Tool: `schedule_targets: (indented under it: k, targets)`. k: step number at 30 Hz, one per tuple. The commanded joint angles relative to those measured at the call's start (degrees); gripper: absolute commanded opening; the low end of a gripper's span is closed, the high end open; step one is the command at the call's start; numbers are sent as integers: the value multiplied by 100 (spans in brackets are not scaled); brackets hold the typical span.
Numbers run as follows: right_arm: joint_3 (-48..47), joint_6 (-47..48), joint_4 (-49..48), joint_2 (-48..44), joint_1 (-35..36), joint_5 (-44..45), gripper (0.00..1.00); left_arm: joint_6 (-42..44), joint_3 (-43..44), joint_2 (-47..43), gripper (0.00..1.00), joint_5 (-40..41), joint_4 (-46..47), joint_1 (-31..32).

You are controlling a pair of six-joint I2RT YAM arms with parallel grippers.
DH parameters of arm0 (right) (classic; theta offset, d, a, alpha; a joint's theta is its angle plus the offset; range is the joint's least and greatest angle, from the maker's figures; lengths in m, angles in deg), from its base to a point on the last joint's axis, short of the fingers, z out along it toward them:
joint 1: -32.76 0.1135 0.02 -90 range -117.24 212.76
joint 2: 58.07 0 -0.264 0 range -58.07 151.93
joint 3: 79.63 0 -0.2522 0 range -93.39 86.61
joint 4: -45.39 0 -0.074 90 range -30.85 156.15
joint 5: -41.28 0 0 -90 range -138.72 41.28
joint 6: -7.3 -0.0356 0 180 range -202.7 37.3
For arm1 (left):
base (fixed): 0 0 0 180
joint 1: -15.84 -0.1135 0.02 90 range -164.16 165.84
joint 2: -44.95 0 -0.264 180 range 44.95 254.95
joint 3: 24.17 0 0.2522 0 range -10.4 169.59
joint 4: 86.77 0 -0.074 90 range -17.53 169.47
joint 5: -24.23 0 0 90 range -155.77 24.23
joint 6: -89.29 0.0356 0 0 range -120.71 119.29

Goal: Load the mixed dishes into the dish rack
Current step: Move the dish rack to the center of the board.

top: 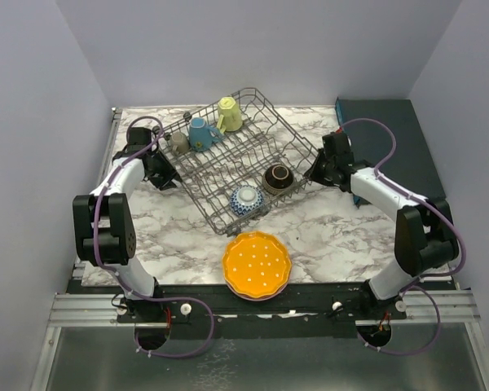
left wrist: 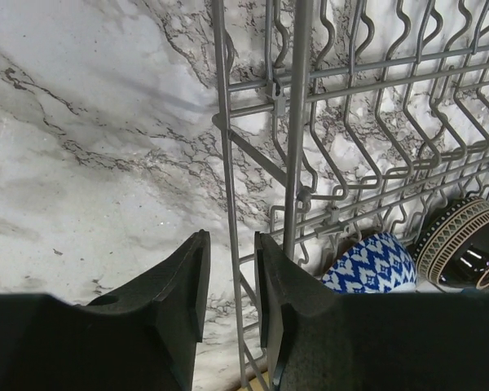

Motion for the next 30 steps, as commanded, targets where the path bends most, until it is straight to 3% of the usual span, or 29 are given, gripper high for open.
schedule_targets:
  k: [1, 18, 30]
  targets:
    - [327, 275, -64, -501, 62, -911, 0, -133, 531, 189, 36, -599, 297, 248]
    - [1840, -842, -672, -1686, 81, -876, 0, -212, 1360, 1095, 36, -464, 297, 1244]
    - [1503, -1422, -935, -1190, 81, -926, 0, -134, 1699, 1359, 37, -262, 295, 1269]
